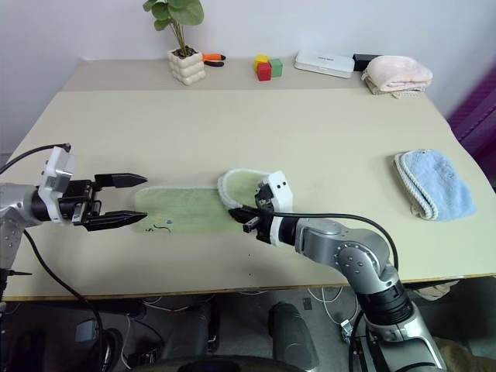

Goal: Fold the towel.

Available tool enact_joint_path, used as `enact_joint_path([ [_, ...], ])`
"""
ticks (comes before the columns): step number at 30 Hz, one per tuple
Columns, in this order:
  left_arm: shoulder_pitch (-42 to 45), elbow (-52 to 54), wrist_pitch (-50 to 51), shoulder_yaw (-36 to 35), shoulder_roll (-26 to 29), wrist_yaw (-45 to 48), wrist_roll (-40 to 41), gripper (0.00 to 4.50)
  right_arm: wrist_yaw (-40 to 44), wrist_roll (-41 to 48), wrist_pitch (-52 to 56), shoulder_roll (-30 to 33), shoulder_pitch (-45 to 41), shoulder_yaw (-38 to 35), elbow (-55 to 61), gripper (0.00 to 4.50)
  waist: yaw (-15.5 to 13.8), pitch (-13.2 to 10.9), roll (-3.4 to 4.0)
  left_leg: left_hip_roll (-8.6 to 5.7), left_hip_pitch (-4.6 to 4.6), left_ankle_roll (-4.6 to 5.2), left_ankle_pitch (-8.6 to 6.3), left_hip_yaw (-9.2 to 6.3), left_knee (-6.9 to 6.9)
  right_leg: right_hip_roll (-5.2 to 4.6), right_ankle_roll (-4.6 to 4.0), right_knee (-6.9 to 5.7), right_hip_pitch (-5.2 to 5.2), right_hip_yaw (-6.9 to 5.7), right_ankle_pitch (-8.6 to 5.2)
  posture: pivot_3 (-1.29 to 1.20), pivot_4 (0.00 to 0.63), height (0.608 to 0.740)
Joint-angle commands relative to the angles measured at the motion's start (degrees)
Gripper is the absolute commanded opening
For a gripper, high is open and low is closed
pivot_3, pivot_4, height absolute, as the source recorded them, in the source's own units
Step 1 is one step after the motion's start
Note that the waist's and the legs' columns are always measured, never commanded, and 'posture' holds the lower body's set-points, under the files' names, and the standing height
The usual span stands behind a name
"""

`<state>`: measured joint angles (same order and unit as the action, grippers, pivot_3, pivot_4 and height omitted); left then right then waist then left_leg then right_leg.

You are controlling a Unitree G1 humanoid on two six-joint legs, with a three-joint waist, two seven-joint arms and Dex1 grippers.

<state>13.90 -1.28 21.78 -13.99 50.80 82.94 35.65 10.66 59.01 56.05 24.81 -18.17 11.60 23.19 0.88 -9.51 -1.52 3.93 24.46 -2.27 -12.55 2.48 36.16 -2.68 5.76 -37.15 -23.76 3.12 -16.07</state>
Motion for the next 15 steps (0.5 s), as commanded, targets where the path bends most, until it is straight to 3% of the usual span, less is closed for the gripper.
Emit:
enact_joint_path([
  [1,-0.91,2.35,0.92,-2.74,1.64,-0.6,1.46,4.5,2.83,-2.15,0.65,-0.65,-0.78,0.69,0.1,0.04,0.01,0.0,0.0,0.0,0.0,0.0,0.0,0.0,0.0,0.0,0.0,-0.01,-0.01,0.0,0.0,0.0,0.15,0.74],
  [6,-0.57,2.58,1.39,-2.7,1.82,-0.95,1.52,4.5,6.17,-3.82,1.63,-2.12,-1.57,1.68,-0.49,0.04,-0.01,0.0,0.0,0.0,-0.01,0.0,0.0,0.01,0.0,0.0,0.0,-0.02,-0.01,0.0,0.0,0.0,0.15,0.74],
  [15,-0.55,2.51,1.14,-1.99,0.9,-1.57,1.11,4.5,7.26,-14.49,-1.89,-6.49,-2.24,4.83,-3.05,0.04,0.09,0.0,0.0,0.0,0.0,0.0,0.0,0.03,-0.01,0.01,0.01,-0.06,-0.08,0.0,0.01,0.0,0.15,0.74],
])
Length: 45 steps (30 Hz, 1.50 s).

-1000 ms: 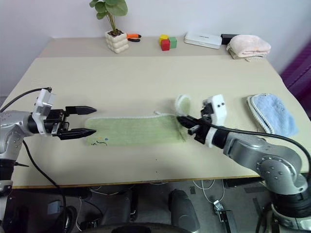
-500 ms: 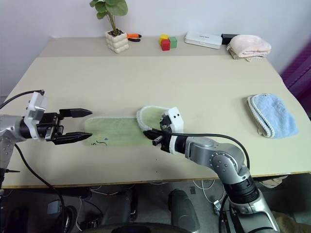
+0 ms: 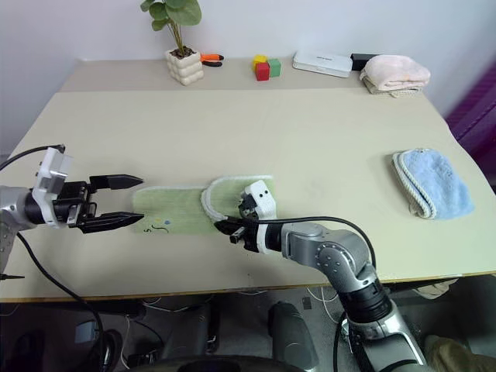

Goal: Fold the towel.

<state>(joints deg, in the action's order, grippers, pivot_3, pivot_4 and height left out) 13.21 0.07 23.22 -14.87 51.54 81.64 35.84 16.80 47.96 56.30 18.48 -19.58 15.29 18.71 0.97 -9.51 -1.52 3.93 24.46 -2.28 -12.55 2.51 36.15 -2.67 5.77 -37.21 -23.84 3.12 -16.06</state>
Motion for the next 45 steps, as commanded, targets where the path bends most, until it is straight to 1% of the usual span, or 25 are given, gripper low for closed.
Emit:
enact_joint_path([
  [1,0.18,1.05,-0.44,-1.06,0.14,-0.32,0.81,4.5,1.14,-4.63,-2.7,-0.23,-0.72,1.07,1.22,0.04,-0.02,0.0,0.0,0.0,0.0,0.0,0.0,0.0,0.0,0.0,0.0,0.0,0.0,0.0,0.0,0.0,0.15,0.74],
  [3,0.29,0.86,-0.59,-1.0,0.15,-0.32,0.74,4.5,1.6,-3.93,-2.06,-1.13,-0.37,-1.01,0.33,0.04,-0.07,0.0,0.0,0.0,0.0,0.0,0.0,0.0,0.0,0.0,0.0,0.0,0.0,0.0,0.0,0.0,0.15,0.74],
  [6,0.84,0.33,-0.94,-0.68,0.02,-0.45,0.41,4.5,3.24,-4.65,-1.64,-0.82,-0.54,-1.35,0.43,0.92,-0.06,0.0,0.0,0.0,0.0,0.0,0.0,0.01,0.01,0.0,0.0,0.0,0.01,0.0,0.0,0.0,0.15,0.74],
  [10,1.42,0.24,-0.94,-0.35,-0.25,-0.66,0.36,4.5,4.41,-4.52,-0.71,-0.83,-1.11,-2.45,0.96,2.84,-0.03,0.0,0.0,0.0,0.0,0.0,0.0,0.01,0.0,0.0,0.0,0.0,0.0,0.0,0.0,0.0,0.15,0.74],
  [12,1.66,0.03,-1.0,-0.24,-0.3,-0.58,0.26,4.5,6.34,-3.49,0.31,0.08,-1.24,-2.9,1.86,3.93,-0.02,0.0,0.0,0.0,0.0,0.0,0.0,0.01,0.01,0.0,0.0,0.0,0.0,0.0,0.0,0.0,0.15,0.74],
  [13,1.74,-0.09,-0.96,-0.19,-0.3,-0.52,0.27,4.5,8.24,-3.05,0.65,1.31,-1.12,-2.58,2.93,4.3,-0.04,0.0,0.0,0.0,0.0,0.0,0.0,0.01,0.0,0.0,0.0,0.0,0.0,0.0,0.0,0.0,0.15,0.74],
  [14,1.85,-0.23,-1.01,-0.08,-0.27,-0.45,0.19,4.5,10.01,-2.42,1.23,2.57,-0.99,-2.58,3.89,4.43,-0.08,0.0,0.0,0.0,0.0,0.0,0.0,0.01,0.0,0.0,0.01,0.0,0.0,0.0,0.0,0.0,0.15,0.74],
  [16,2.13,-0.55,-1.07,0.09,-0.29,-0.42,0.1,4.5,13.28,-1.74,1.71,5.19,-1.03,-3.02,5.12,4.43,-0.13,0.0,0.0,0.0,0.0,0.0,0.0,0.02,0.01,-0.01,0.0,0.0,0.0,0.0,0.0,0.0,0.15,0.74],
  [19,2.68,-1.11,-1.38,0.4,-0.41,-0.36,-0.11,4.5,15.71,-0.37,-0.65,6.32,-3.56,-8.2,4.33,4.43,-0.11,0.0,0.0,0.0,-0.01,0.0,0.0,0.02,0.02,0.0,0.0,-0.01,0.01,0.0,0.0,0.0,0.15,0.74],
  [22,3.4,-1.7,-1.68,0.85,-0.7,-0.4,-0.37,4.5,15.46,1.52,-3.62,4.12,-6.91,-14.2,2.12,3.59,-0.08,0.0,0.0,0.0,-0.01,0.0,0.0,0.01,0.02,0.01,0.01,-0.03,0.0,0.0,0.0,0.0,0.15,0.74],
  [24,3.79,-1.98,-1.86,1.19,-0.96,-0.45,-0.51,4.5,15.65,0.83,-5.34,3.46,-8.32,-15.69,1.3,2.57,-0.1,0.0,0.0,0.0,-0.01,0.0,0.0,0.01,-0.01,0.01,0.03,-0.02,0.0,0.0,0.02,0.0,0.15,0.74],
  [25,3.97,-2.13,-1.98,1.35,-1.07,-0.49,-0.56,4.5,15.65,-0.6,-7.11,3.12,-8.71,-15.82,0.86,2.12,-0.1,0.0,0.0,0.0,-0.01,0.0,0.0,0.01,-0.02,0.01,0.06,-0.03,0.0,-0.01,0.03,0.0,0.15,0.74],
  [26,4.15,-2.22,-2.07,1.47,-1.18,-0.54,-0.59,4.5,15.19,-2.71,-9.51,2.56,-9.11,-15.77,-0.27,1.59,-0.09,0.0,0.0,0.0,-0.01,0.0,0.0,0.01,-0.04,0.01,0.11,-0.03,0.0,-0.01,0.06,0.0,0.15,0.74],
  [28,4.57,-2.5,-2.24,1.76,-1.32,-0.64,-0.63,4.5,15.01,-9.79,-15.92,2.68,-9.28,-13.04,-3.12,0.49,-0.09,-0.01,0.01,0.0,-0.01,0.0,0.0,0.01,-0.05,0.01,0.19,-0.03,-0.02,-0.03,0.1,0.0,0.15,0.74],
  [29,4.7,-2.57,-2.32,1.87,-1.35,-0.71,-0.62,4.5,15.55,-13.76,-19.41,3.08,-8.98,-10.89,-4.53,0.03,-0.07,-0.01,0.01,-0.01,0.01,0.0,0.0,0.01,-0.04,0.01,0.18,-0.03,-0.04,-0.03,0.1,0.0,0.15,0.74],
  [31,4.86,-2.58,-2.38,1.99,-1.5,-0.9,-0.63,4.5,16.51,-19.62,-24.99,2.8,-8.01,-7.26,-8.12,0.03,-0.02,-0.01,0.01,-0.01,0.02,0.0,0.0,0.02,-0.01,0.01,0.13,-0.03,-0.04,-0.02,0.07,0.0,0.15,0.74],
  [32,4.89,-2.52,-2.39,2.03,-1.55,-0.98,-0.62,4.5,16.32,-20.56,-26.43,1.68,-7.82,-7.09,-10.12,0.03,-0.01,0.0,0.01,-0.01,0.01,0.0,0.0,0.03,-0.01,0.01,0.11,-0.04,-0.04,-0.01,0.06,0.0,0.15,0.74],
  [36,4.49,-1.83,-2.29,1.86,-1.55,-1.33,-0.46,4.5,13.42,-29.9,-36.77,-1.64,-8.23,-4.33,-21.38,0.03,0.09,-0.01,0.01,-0.01,0.01,0.0,0.0,0.03,0.0,0.02,0.13,-0.06,-0.05,-0.01,0.07,0.0,0.15,0.74],
  [39,3.92,-1.31,-2.16,1.37,-1.24,-1.59,-0.28,4.5,13.6,-32.49,-41.59,-3.8,-7.75,-4.28,-26.74,0.03,0.12,-0.01,0.02,-0.01,0.02,0.0,0.0,0.04,-0.02,0.02,0.19,-0.07,-0.06,0.0,0.11,0.0,0.15,0.74],
  [42,3.3,-0.91,-2.03,0.91,-0.97,-1.88,-0.04,4.5,15.15,-38.8,-49.64,-3.58,-5.09,-0.26,-31.96,0.03,0.1,-0.01,0.01,-0.01,0.01,0.0,0.0,0.04,-0.02,0.02,0.21,-0.09,-0.06,-0.01,0.12,0.0,0.15,0.74],
  [45,3.12,-0.67,-1.97,0.8,-0.96,-2.08,0.06,4.5,15.45,-40.14,-53.7,-4.82,-3.9,-0.51,-34.65,0.03,0.1,-0.01,0.01,-0.01,0.0,0.0,0.0,0.05,-0.01,0.01,0.2,-0.09,-0.04,-0.01,0.11,0.0,0.15,0.74],
])
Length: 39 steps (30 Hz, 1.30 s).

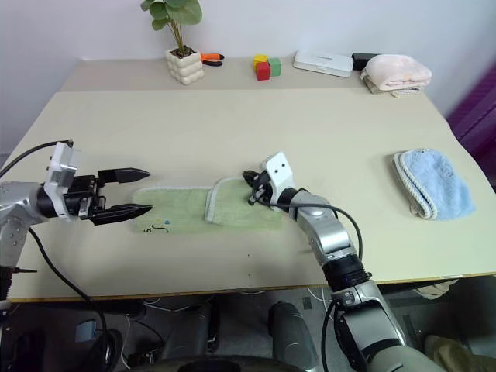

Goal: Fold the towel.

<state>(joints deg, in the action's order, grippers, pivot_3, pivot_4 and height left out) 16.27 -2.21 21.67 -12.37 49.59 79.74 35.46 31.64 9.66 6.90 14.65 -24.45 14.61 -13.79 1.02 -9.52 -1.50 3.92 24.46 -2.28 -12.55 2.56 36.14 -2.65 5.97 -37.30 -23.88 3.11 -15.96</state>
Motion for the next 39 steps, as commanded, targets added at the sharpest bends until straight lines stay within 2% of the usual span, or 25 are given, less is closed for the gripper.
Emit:
enact_joint_path([
  [1,-0.05,1.75,-0.49,-1.71,0.91,-0.23,0.43,4.5,0.88,-1.95,-5.48,-1.5,1.15,0.04,-2.58,0.03,0.08,0.02,-0.03,0.0,-0.02,0.0,0.0,0.0,0.01,0.0,0.0,-0.01,0.01,0.01,0.0,0.0,0.15,0.74],
  [8,0.21,1.31,-1.08,-1.0,-0.04,-0.33,0.17,4.5,0.84,-4.85,-8.43,-3.05,0.79,0.23,-1.84,0.03,0.2,0.02,-0.03,0.0,-0.13,0.0,0.0,-0.01,0.0,0.01,-0.04,-0.04,0.11,0.0,-0.02,0.0,0.15,0.74],
  [11,0.81,0.87,-1.17,-0.88,-0.16,-0.21,0.18,4.5,3.61,0.67,-3.64,-2.1,0.18,-2.93,6.99,0.03,0.12,-0.01,0.03,0.01,-0.11,0.0,0.0,-0.01,0.0,0.01,-0.04,-0.05,0.09,0.0,-0.02,0.0,0.15,0.74],
  [16,1.01,0.74,-0.81,-0.67,-1.02,-0.82,0.49,4.5,6.56,3.03,3.39,-1.89,1.23,-0.36,18.6,0.03,0.0,-0.01,0.02,0.01,-0.09,-0.01,0.0,-0.02,0.0,0.01,0.01,-0.06,0.07,0.0,0.0,0.0,0.15,0.74],
  [20,1.31,0.95,-1.03,-0.45,-1.69,-0.89,0.39,4.5,5.51,-0.25,2.8,-3.29,3.74,2.91,17.59,0.03,0.0,0.0,0.0,0.01,-0.1,-0.01,0.0,-0.02,0.01,0.01,-0.02,-0.06,0.08,-0.01,-0.01,0.0,0.15,0.74],
  [23,1.3,0.82,-0.96,-0.31,-1.78,-0.93,0.31,4.5,3.81,0.33,1.61,-6.03,5.56,1.68,11.76,0.03,-0.09,0.01,0.0,0.0,-0.09,-0.01,0.0,-0.01,0.04,0.0,-0.13,-0.06,0.09,0.0,-0.07,0.0,0.15,0.74],
  [26,0.43,1.93,-0.37,-0.15,-2.24,-1.6,0.6,4.5,3.31,-2.72,-1.09,-5.69,6.17,2.52,6.65,0.03,-0.1,0.0,0.0,0.0,-0.09,-0.02,0.01,-0.01,0.07,0.0,-0.16,-0.06,0.1,0.0,-0.08,0.0,0.15,0.74],
  [32,-2.11,6.73,7.93,-1.01,-3.63,-8.22,3.83,4.5,6.17,-1.23,1.43,-4.38,4.82,1.93,11.85,0.03,-0.08,0.0,0.0,0.0,-0.1,-0.02,0.01,-0.03,0.05,0.0,-0.06,-0.07,0.11,0.0,-0.03,0.0,0.15,0.74],
  [36,-1.09,7.78,12.49,-0.45,-5.91,-14.89,4.07,4.5,8.97,4.61,8.49,-3.77,2.94,-0.52,17.47,0.03,-0.14,0.01,0.0,0.0,-0.09,-0.02,0.01,-0.05,0.1,0.0,0.0,-0.08,0.14,0.0,0.0,0.0,0.15,0.74],
  [39,-0.32,7.23,19.48,-1.4,-5.58,-17.26,7.08,4.5,11.97,10.0,14.3,-1.52,1.03,-3.09,23.04,0.85,-0.12,0.0,0.0,0.0,-0.1,-0.02,0.01,-0.07,0.09,0.01,0.03,-0.13,0.12,-0.01,0.02,0.0,0.15,0.74],
])
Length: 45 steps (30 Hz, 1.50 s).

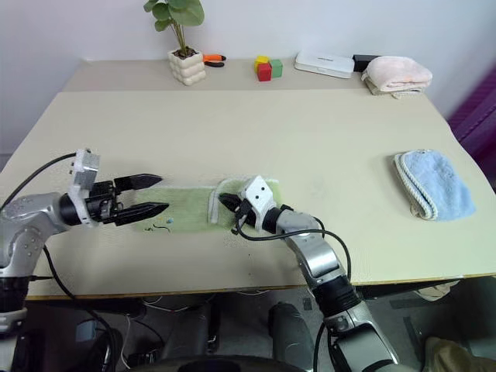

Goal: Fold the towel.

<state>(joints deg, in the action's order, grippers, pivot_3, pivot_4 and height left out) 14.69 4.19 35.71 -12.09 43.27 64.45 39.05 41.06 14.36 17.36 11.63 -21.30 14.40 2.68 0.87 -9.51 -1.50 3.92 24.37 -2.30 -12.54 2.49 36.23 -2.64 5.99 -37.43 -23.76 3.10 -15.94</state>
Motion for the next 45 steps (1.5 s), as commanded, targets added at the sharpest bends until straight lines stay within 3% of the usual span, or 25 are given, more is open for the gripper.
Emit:
enact_joint_path([
  [1,1.36,1.0,7.06,-2.18,1.13,-2.04,4.58,4.5,3.95,6.92,5.43,2.8,-2.62,-3.52,8.41,1.28,0.02,0.0,0.0,0.0,0.0,0.0,0.0,0.0,0.0,0.0,0.0,0.0,0.0,0.0,0.0,0.0,0.15,0.74],
  [8,0.9,0.22,14.97,-8.8,3.03,-5.45,10.65,4.5,9.76,10.47,9.8,12.14,-3.47,-5.6,14.98,4.47,0.01,0.0,0.0,0.0,-0.01,0.0,0.0,-0.03,-0.02,-0.01,-0.03,0.0,0.0,-0.04,-0.02,0.0,0.15,0.74],
  [11,1.43,0.53,23.96,-17.3,-0.62,-15.8,21.78,4.5,10.75,11.2,10.23,14.85,-3.25,-6.75,15.58,4.47,0.02,0.0,-0.01,0.0,0.0,0.0,0.0,-0.04,-0.03,-0.01,-0.02,0.01,-0.01,-0.04,-0.01,0.0,0.15,0.74],
  [14,-5.03,6.32,31.04,-22.92,-5.31,-31.04,42.19,4.5,10.21,10.65,10.1,16.18,-3.21,-7.74,15.19,4.47,0.26,0.01,-0.02,0.0,0.0,0.0,0.0,-0.08,-0.02,-0.02,0.02,0.01,0.02,-0.05,0.0,0.0,0.15,0.74],
  [17,-19.01,14.69,29.81,-23.89,-8.04,-42.1,57.19,4.5,10.61,10.01,9.42,17.68,-3.19,-8.47,14.97,4.47,0.64,0.01,-0.03,0.01,-0.02,0.01,-0.01,-0.07,-0.06,-0.13,0.06,0.02,0.01,-0.02,0.02,0.0,0.15,0.74],
  [21,-30.22,19.52,23.51,-24.04,-10.75,-50.9,65.16,4.5,12.23,9.72,8.01,20.08,-3.83,-9.47,13.88,4.47,0.28,0.01,-0.03,0.0,-0.06,0.0,-0.01,-0.14,-0.07,-0.17,-0.06,-0.04,0.02,-0.05,-0.03,0.0,0.15,0.74],
  [29,-40.19,21.98,13.49,-18.91,-14.13,-64.94,72.97,4.5,15.31,7.81,4.44,23.09,-5.42,-9.25,10.12,4.47,-0.05,0.01,-0.01,-0.16,-0.49,-0.07,-0.01,0.07,-0.1,-0.54,-0.48,0.43,0.53,-0.05,-0.21,0.0,0.15,0.74],
  [42,-35.91,16.68,6.62,-12.78,-15.54,-74.14,73.04,4.5,14.09,6.58,4.65,21.76,-4.97,-8.12,11.33,4.47,-0.07,0.01,-0.02,-0.31,-0.41,-0.06,-0.01,0.13,-0.07,-0.6,-0.48,0.5,0.49,-0.03,-0.21,0.0,0.15,0.74],
  [45,-33.56,14.45,7.86,-12.08,-14.06,-72.08,71.06,4.5,13.7,6.8,5.02,21.53,-4.87,-8.12,11.66,4.47,-0.07,0.01,-0.01,-0.3,-0.41,-0.06,-0.01,0.14,-0.08,-0.6,-0.48,0.5,0.48,-0.03,-0.21,0.0,0.15,0.74],
])
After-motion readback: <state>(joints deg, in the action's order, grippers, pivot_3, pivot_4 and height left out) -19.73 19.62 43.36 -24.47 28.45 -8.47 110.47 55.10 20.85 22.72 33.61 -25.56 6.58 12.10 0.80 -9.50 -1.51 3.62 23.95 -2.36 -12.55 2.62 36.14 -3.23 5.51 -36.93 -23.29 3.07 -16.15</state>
